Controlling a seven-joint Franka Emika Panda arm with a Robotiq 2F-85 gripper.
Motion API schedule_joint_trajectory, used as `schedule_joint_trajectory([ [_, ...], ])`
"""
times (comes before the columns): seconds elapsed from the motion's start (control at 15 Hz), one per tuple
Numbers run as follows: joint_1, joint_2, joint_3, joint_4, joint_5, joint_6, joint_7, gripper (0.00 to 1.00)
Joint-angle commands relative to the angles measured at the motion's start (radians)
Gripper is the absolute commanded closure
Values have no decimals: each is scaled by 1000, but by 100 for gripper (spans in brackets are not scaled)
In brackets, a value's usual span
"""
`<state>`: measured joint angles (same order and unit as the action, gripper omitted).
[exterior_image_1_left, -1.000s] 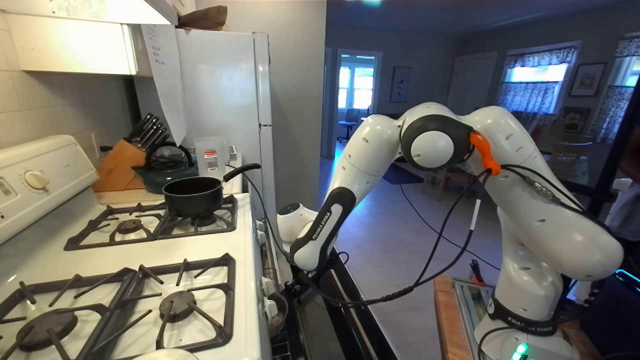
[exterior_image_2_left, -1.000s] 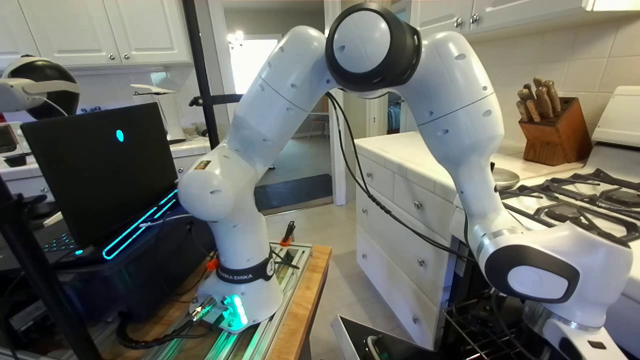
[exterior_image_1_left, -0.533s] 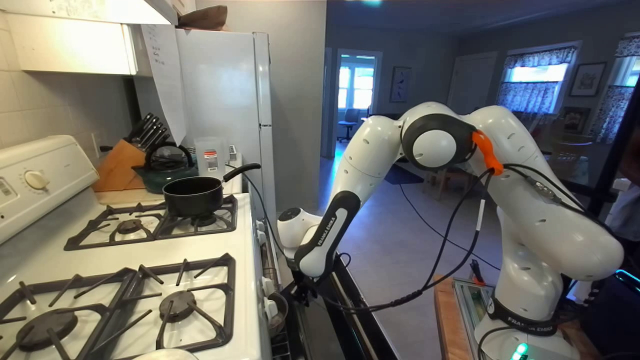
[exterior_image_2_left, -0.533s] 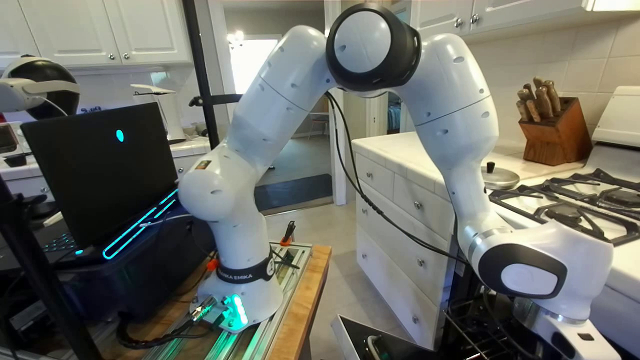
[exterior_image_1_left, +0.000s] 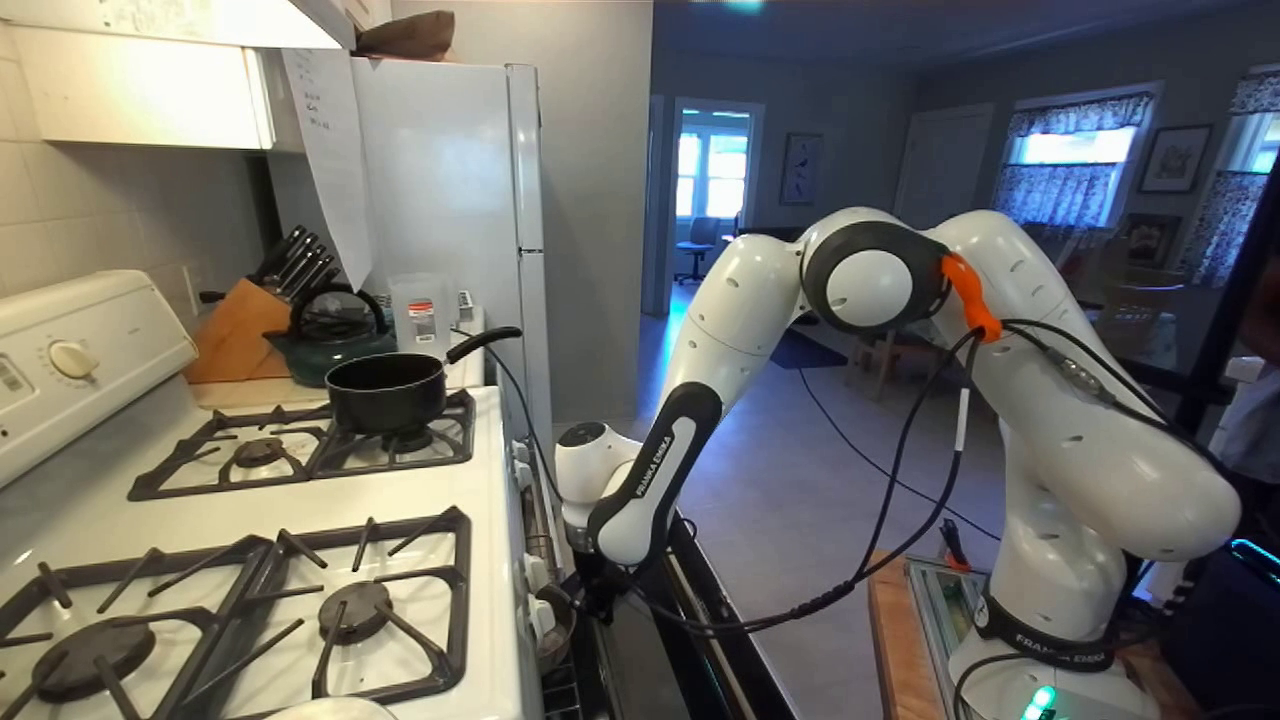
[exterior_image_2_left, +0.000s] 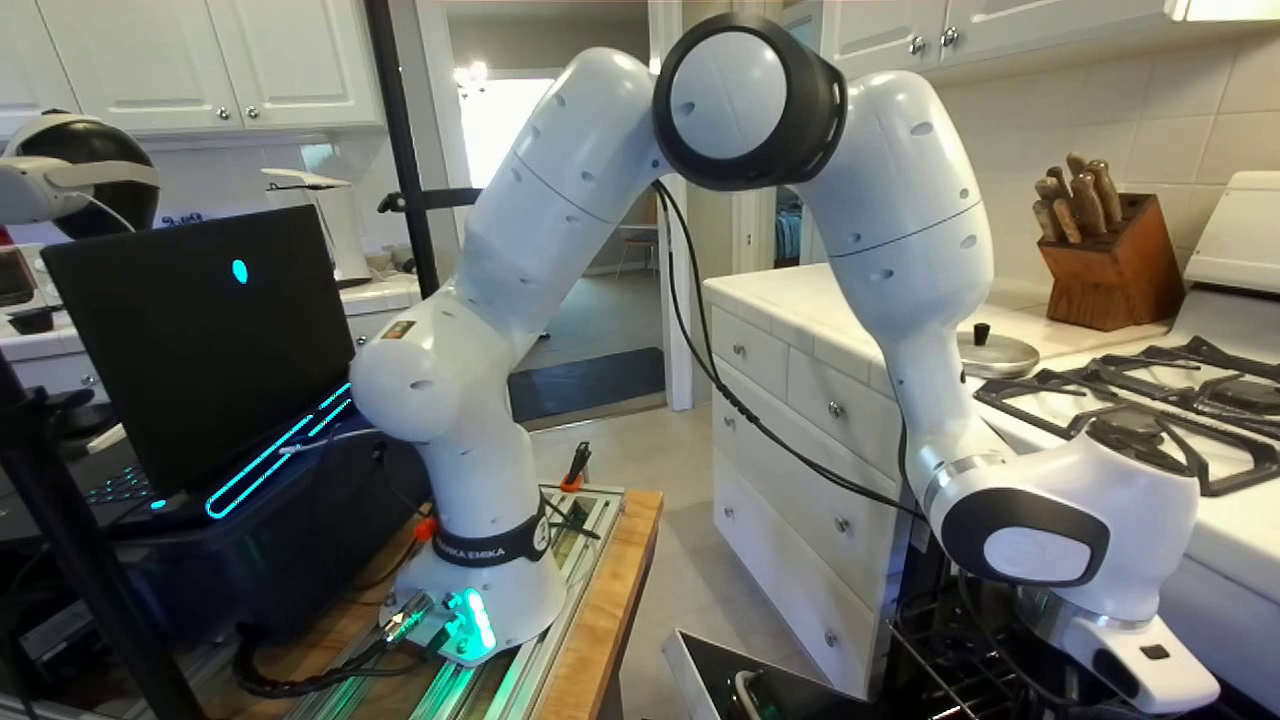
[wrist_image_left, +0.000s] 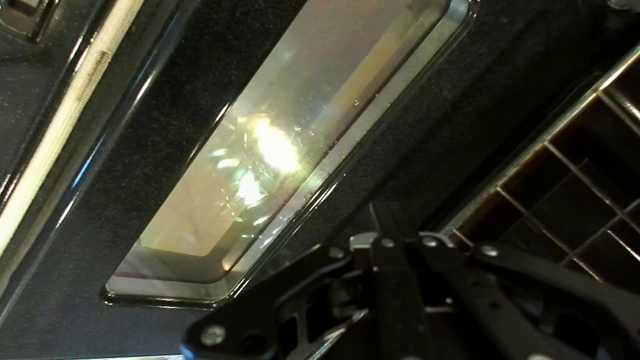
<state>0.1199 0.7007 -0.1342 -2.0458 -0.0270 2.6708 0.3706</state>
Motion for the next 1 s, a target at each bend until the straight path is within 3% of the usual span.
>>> schedule_joint_trajectory([
  [0.0, 2, 1, -2, -1, 12, 4, -10, 99],
  [0.47, -1, -9, -1, -16, 14, 16, -11, 100],
  [0.93, 15, 41, 17, -12, 13, 135, -44, 100],
])
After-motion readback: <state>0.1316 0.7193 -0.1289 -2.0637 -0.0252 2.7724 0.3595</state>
